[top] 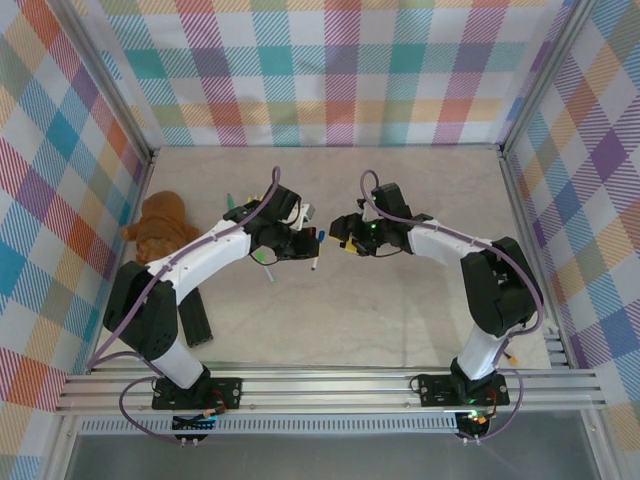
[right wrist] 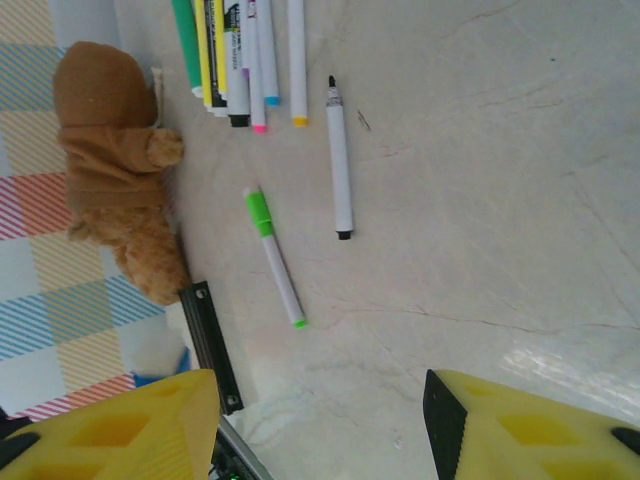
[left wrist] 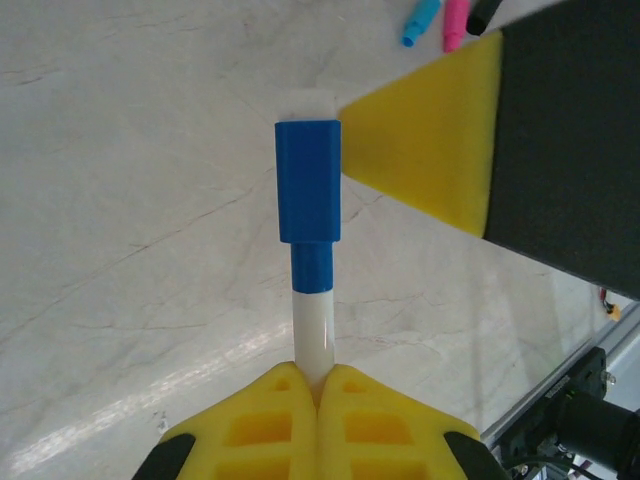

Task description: Open the pen caps

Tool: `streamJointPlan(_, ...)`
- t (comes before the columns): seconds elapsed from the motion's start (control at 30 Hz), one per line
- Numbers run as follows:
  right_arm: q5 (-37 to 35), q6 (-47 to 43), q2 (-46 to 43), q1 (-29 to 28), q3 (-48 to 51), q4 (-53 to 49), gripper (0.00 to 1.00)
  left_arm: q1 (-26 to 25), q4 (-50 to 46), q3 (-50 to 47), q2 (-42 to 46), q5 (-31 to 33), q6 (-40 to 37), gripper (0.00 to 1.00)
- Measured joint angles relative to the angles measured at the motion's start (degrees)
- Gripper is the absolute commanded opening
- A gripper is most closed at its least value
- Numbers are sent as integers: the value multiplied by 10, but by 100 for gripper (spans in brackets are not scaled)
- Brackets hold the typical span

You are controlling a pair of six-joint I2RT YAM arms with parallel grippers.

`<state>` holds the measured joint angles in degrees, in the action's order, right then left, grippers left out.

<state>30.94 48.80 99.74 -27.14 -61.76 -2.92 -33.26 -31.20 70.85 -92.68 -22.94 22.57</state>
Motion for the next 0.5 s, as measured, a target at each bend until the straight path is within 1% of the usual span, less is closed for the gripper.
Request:
streamJointPlan(0.23,-3,25,2,-3,4,12,57,-1,3,14,-29,-6,-1,0)
streamJointPlan(0.5,-18,31,-11,-5,8,14,56,-9,3,14,-39,-9,-4,0)
